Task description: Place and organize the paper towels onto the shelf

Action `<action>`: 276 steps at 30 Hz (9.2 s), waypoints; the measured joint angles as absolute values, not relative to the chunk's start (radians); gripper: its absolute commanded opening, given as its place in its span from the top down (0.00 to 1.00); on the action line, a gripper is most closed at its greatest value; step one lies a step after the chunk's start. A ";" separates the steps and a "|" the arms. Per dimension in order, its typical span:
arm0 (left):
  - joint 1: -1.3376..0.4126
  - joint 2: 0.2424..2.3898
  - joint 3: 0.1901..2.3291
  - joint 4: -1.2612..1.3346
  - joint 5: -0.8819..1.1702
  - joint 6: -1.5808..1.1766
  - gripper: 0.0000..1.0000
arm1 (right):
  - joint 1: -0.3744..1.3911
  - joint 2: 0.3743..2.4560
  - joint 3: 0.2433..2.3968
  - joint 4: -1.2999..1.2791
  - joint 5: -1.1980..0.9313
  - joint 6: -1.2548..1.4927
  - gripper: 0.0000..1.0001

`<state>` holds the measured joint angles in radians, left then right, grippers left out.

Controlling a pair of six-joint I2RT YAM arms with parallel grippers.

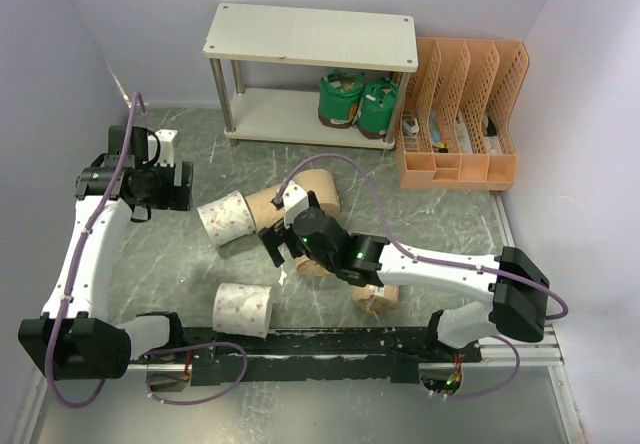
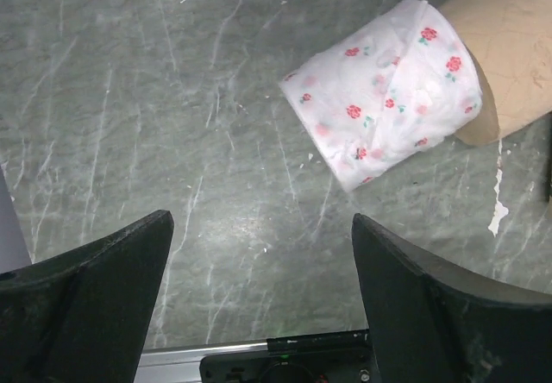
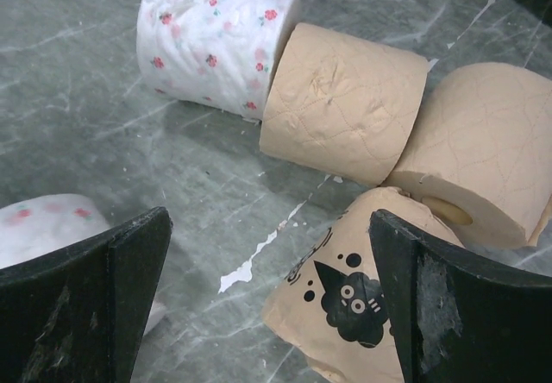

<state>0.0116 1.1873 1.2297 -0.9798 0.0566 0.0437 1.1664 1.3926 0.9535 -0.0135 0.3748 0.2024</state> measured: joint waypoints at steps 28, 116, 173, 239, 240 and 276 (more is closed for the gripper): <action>0.012 1.172 1.261 -1.041 0.238 0.115 0.05 | 1.166 1.335 0.916 0.026 0.394 0.236 0.00; 0.083 0.860 1.072 -0.859 0.074 -0.046 0.05 | 1.414 1.507 0.653 0.437 0.428 0.869 0.40; 0.089 0.837 1.070 -0.856 0.025 -0.057 0.05 | 1.250 1.403 1.375 -0.073 0.665 -0.113 1.00; 0.095 0.891 1.050 -0.834 0.048 -0.045 0.05 | 0.924 1.670 1.077 0.633 0.221 0.049 0.00; 0.095 0.894 1.050 -0.834 0.047 -0.045 0.05 | 0.916 1.678 1.054 0.628 0.204 0.093 0.00; 0.101 0.839 1.050 -0.834 0.021 -0.046 0.05 | 0.907 2.101 1.521 0.199 -0.293 0.342 0.34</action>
<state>0.1013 0.8387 1.0496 -0.8337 0.0212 -0.0460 0.9070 2.1014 1.5211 0.1993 -0.2932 0.3416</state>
